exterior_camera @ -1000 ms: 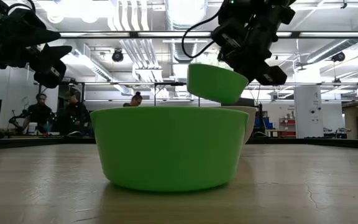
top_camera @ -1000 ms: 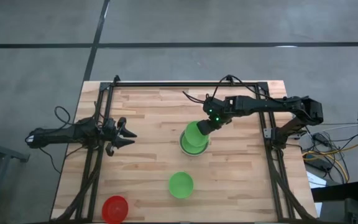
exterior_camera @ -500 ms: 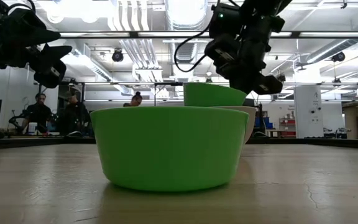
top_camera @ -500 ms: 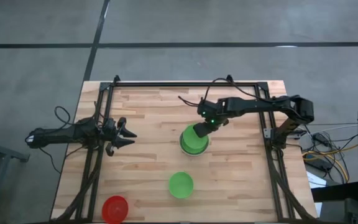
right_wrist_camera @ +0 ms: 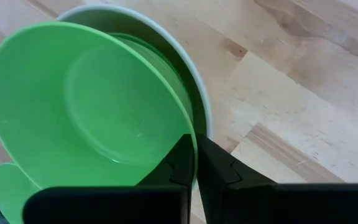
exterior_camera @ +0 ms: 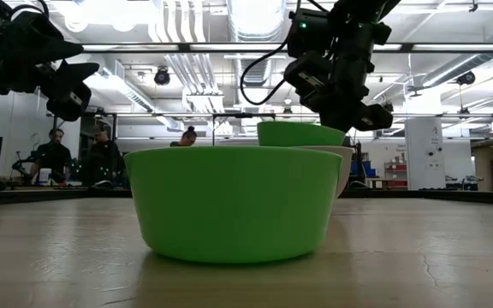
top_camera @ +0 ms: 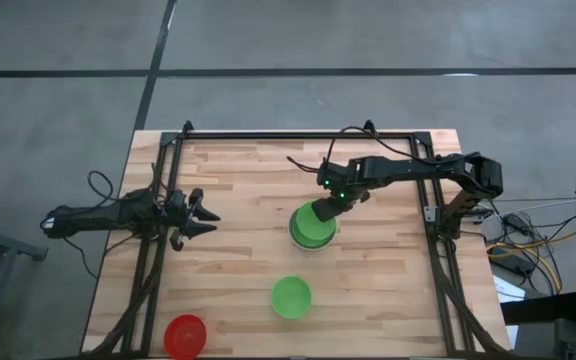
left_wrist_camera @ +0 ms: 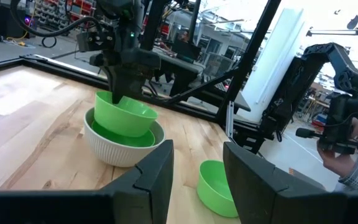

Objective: Nest bowls inside each other
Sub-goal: Stack the right green bowl on top of the other green bowl

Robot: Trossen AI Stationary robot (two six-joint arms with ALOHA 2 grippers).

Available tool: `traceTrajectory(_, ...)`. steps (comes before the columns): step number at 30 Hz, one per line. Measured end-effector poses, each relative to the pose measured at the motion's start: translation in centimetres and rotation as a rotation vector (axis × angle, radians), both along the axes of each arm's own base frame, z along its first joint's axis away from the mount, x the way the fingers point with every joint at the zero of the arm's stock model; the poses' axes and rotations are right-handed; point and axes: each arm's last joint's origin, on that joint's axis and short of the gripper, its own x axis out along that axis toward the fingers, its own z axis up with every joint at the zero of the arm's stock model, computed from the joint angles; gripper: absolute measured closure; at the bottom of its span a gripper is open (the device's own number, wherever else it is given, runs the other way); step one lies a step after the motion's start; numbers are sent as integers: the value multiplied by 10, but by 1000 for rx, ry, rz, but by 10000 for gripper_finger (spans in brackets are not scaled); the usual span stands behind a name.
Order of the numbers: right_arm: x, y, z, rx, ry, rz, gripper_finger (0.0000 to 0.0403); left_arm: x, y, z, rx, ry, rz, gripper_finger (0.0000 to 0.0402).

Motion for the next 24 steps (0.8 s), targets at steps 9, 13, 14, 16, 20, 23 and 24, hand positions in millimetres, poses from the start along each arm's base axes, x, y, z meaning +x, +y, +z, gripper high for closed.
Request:
traceTrajectory(9, 1, 0, 0, -3, -8, 0, 394, 0, 0, 0, 0, 0, 0, 257)
traceTrajectory(13, 3, 1, -4, 0, -8, 10, 394, 0, 0, 0, 0, 1, 0, 257)
traceTrajectory(14, 5, 2, -5, 0, -10, 13, 394, 0, 0, 0, 0, 0, 0, 257)
traceTrajectory(16, 6, 3, -7, 2, -8, 18, 394, 0, 0, 0, 0, 0, 0, 257)
traceTrajectory(20, 8, 4, -11, 8, 0, 22, 394, 0, 0, 0, 0, 0, 0, 257)
traceTrajectory(23, 10, 4, -15, 10, 11, 24, 394, 0, 0, 0, 0, 0, 0, 257)
traceTrajectory(24, 10, 4, -16, 11, 15, 25, 394, 0, 0, 0, 0, 0, 0, 257)
